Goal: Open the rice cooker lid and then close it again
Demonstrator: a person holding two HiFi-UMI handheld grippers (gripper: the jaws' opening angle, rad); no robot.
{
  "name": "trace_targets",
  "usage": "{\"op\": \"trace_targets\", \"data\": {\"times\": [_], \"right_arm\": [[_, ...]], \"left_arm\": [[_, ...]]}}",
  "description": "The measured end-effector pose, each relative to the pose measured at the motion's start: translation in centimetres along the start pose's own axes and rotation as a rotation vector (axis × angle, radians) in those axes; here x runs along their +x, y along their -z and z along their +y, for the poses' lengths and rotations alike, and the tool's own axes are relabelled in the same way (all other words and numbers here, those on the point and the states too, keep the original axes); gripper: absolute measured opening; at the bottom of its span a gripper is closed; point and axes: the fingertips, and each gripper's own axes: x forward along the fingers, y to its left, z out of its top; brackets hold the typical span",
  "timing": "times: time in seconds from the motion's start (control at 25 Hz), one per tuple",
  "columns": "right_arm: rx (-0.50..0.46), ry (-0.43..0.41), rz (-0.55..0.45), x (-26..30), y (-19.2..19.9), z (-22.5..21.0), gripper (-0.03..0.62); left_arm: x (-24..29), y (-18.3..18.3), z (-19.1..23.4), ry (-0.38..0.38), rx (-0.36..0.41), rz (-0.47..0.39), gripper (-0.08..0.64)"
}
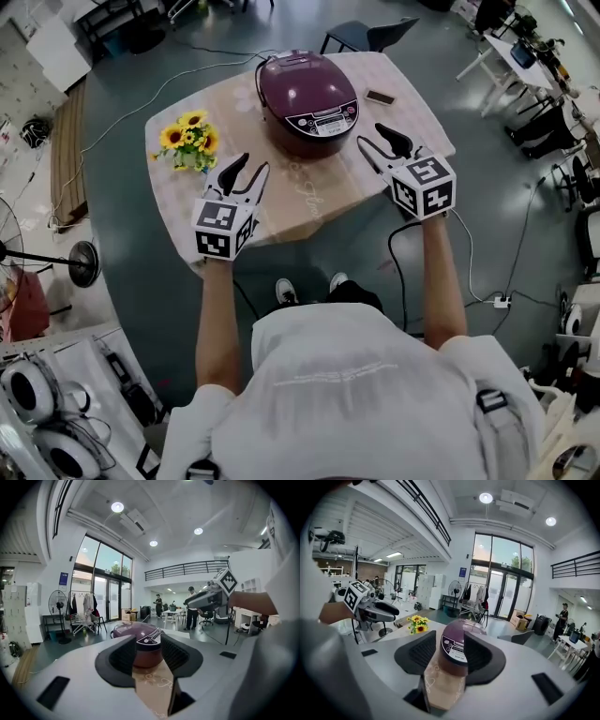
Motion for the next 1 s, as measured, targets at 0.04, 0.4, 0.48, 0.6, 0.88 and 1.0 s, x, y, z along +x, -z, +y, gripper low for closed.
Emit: {"op": "trace_targets", "data": {"times": [0.04, 0.4, 0.48, 0.6, 0.88, 1.0], "right_arm": [[-0.002, -0.011, 0.007, 0.5, 0.0, -0.1, 0.198], [-0.148, -0.083, 0.104, 6.6, 1.4, -1.8, 0.128], [-0.175, -0.118, 0.116, 7.9, 1.6, -2.3, 0.129], [-0.229, -0.172, 0.133, 9.9, 2.0, -2.8, 0.129], [-0.327, -0.354, 0.172, 14.2, 3.8, -3.2, 0.153], [-0.388, -0.409, 0.211, 15.7, 5.0, -3.2, 0.155]], "left_arm": [[0.0, 0.1, 0.2, -0.006, -0.004, 0.004, 0.176], [1.9, 1.8, 2.1, -0.100, -0.064, 0.046, 0.176], [2.7, 1.8, 2.1, -0.115, -0.072, 0.055, 0.176], [3.9, 1.8, 2.1, -0.143, -0.090, 0.062, 0.176], [6.3, 2.1, 2.2, -0.222, -0.113, 0.054, 0.150], [7.4, 2.7, 1.9, -0.243, -0.108, 0.083, 0.150]]}}
